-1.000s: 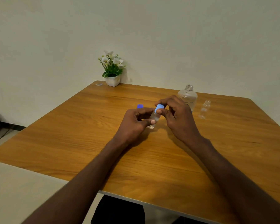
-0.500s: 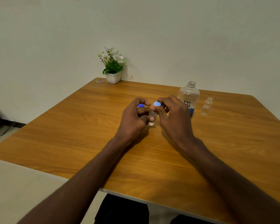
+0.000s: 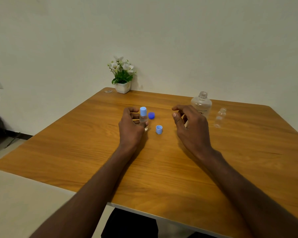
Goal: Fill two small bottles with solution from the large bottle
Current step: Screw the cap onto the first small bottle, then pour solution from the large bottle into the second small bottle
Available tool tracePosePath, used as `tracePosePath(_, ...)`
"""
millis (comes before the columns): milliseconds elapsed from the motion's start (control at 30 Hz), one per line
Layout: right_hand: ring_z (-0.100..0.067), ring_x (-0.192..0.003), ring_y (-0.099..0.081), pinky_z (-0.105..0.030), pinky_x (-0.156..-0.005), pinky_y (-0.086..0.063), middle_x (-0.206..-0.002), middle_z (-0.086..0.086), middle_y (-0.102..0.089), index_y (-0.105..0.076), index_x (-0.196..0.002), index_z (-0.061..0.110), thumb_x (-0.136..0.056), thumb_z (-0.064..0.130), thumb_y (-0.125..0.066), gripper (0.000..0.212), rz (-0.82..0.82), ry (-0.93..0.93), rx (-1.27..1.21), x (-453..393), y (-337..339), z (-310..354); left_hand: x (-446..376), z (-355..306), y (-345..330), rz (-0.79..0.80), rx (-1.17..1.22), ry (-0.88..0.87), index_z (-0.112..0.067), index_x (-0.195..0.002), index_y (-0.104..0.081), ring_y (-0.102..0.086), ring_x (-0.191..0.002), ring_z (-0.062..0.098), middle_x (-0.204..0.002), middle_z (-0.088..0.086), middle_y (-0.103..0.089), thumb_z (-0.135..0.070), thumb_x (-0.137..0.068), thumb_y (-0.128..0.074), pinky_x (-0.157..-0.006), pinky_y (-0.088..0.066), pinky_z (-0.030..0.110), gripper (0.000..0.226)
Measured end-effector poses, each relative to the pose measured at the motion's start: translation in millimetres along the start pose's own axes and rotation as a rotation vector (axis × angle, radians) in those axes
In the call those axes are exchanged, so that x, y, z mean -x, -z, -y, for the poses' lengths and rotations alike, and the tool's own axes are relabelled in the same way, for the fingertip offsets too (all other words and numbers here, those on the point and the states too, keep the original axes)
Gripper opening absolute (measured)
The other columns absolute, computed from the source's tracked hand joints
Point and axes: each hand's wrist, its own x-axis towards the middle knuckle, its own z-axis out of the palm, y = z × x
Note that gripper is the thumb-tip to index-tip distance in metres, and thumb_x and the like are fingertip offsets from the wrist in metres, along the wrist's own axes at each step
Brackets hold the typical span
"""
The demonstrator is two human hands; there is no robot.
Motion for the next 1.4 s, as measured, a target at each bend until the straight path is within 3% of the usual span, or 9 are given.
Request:
tracePosePath(300, -0.003, -0.081, -0.057, -0.014, -0.068, -0.046, -0.103, 0.005, -0.070, -0.072, -0.123, 0.019, -0.100, 0.024, -0.068, 0.023, 0.077, -0.003, 0.028, 5.1, -6.9, -2.1, -2.1, 1.1, -4.1, 0.053, -0.087, 0.012, -0.018, -0.133, -0.055, -0.060, -0.106, 0.008, -0.119, -0.011, -0.060, -0.012, -0.082, -0.087, -0.079, -0.047, 0.013, 0.061)
tracePosePath(400, -0.006, -0.083, -0.057, -0.024, -0.068, -0.052, -0.101, 0.004, -0.068, -0.071, -0.119, 0.017, -0.100, 0.019, -0.068, 0.019, -0.028, 0.043, 0.027, 3.6, -4.2, -2.6, 1.1, -0.8, -5.1, 0.029, -0.138, -0.055, -0.021, -0.133, -0.055, -0.058, -0.109, 0.009, -0.126, -0.010, -0.058, -0.021, -0.083, -0.087, -0.080, -0.047, 0.017, 0.059)
tracePosePath(500, -0.015, -0.092, -0.056, -0.028, -0.073, -0.049, -0.103, -0.003, -0.063, -0.068, -0.117, 0.012, -0.100, 0.016, -0.066, 0.017, -0.239, 0.102, 0.064, -0.4, 4.4, -1.3, 8.1, -7.9, -3.1, -0.149, -0.157, -0.231, -0.021, -0.120, -0.059, -0.056, -0.102, 0.009, -0.119, -0.009, -0.057, -0.027, -0.093, -0.077, -0.080, -0.048, 0.020, 0.034)
tracePosePath(667, -0.025, -0.113, -0.053, -0.046, -0.085, -0.054, -0.128, -0.009, -0.055, -0.054, -0.134, 0.013, -0.095, 0.037, -0.072, 0.049, -0.463, -0.042, 0.131, -16.2, 23.0, -17.7, 12.3, -16.2, -2.2, -0.192, -0.100, -0.479, -0.018, -0.098, -0.057, -0.057, -0.094, 0.020, -0.101, 0.002, -0.057, -0.015, -0.099, -0.069, -0.076, -0.050, 0.038, 0.013)
tracePosePath(767, -0.022, -0.127, -0.051, -0.047, -0.095, -0.055, -0.142, -0.005, -0.050, -0.041, -0.148, 0.018, -0.086, 0.063, -0.070, 0.082, -0.376, -0.193, 0.127, -20.2, 29.6, -32.7, 18.6, -23.9, -9.4, -0.105, -0.046, -0.566, -0.011, -0.091, -0.057, -0.057, -0.089, 0.024, -0.096, 0.004, -0.056, -0.014, -0.100, -0.068, -0.070, -0.047, 0.038, 0.014)
tracePosePath(867, -0.021, -0.128, -0.054, -0.042, -0.093, -0.057, -0.145, -0.003, -0.052, -0.028, -0.157, 0.024, -0.077, 0.067, -0.077, 0.103, -0.244, -0.327, 0.030, -17.2, 27.6, -33.0, 26.8, -38.1, -23.2, -0.024, -0.006, -0.611, -0.009, -0.084, -0.057, -0.056, -0.082, 0.023, -0.090, 0.004, -0.055, -0.022, -0.103, -0.063, -0.067, -0.045, 0.036, 0.024)
tracePosePath(1167, -0.015, -0.115, -0.065, -0.036, -0.089, -0.061, -0.137, 0.004, -0.064, -0.042, -0.148, 0.029, -0.079, 0.058, -0.082, 0.085, -0.123, -0.371, -0.098, -9.9, 18.4, -47.6, 24.8, -54.7, -93.3, 0.046, 0.248, -0.361, -0.014, -0.113, -0.058, -0.066, -0.095, 0.021, -0.101, -0.005, -0.065, -0.019, -0.108, -0.055, -0.077, -0.056, 0.040, 0.007)
tracePosePath(1300, 0.003, -0.104, -0.064, -0.025, -0.083, -0.059, -0.121, 0.021, -0.063, -0.052, -0.135, 0.030, -0.078, 0.056, -0.083, 0.069, -0.185, -0.322, -0.188, -12.4, 21.0, -49.9, 11.8, -68.8, -123.1, 0.023, 0.358, -0.323, -0.012, -0.109, -0.062, -0.065, -0.099, 0.022, -0.101, 0.000, -0.067, -0.016, -0.107, -0.055, -0.078, -0.055, 0.031, 0.008)
tracePosePath(1400, -0.006, -0.109, -0.065, -0.021, -0.081, -0.060, -0.130, 0.010, -0.064, -0.051, -0.138, 0.026, -0.080, 0.050, -0.084, 0.071, -0.288, -0.288, -0.196, -17.9, 29.3, -50.4, -1.7, -82.0, -140.5, 0.009, 0.431, -0.229, -0.016, -0.109, -0.065, -0.067, -0.100, 0.017, -0.102, -0.004, -0.069, -0.029, -0.111, -0.048, -0.075, -0.058, 0.039, 0.022)
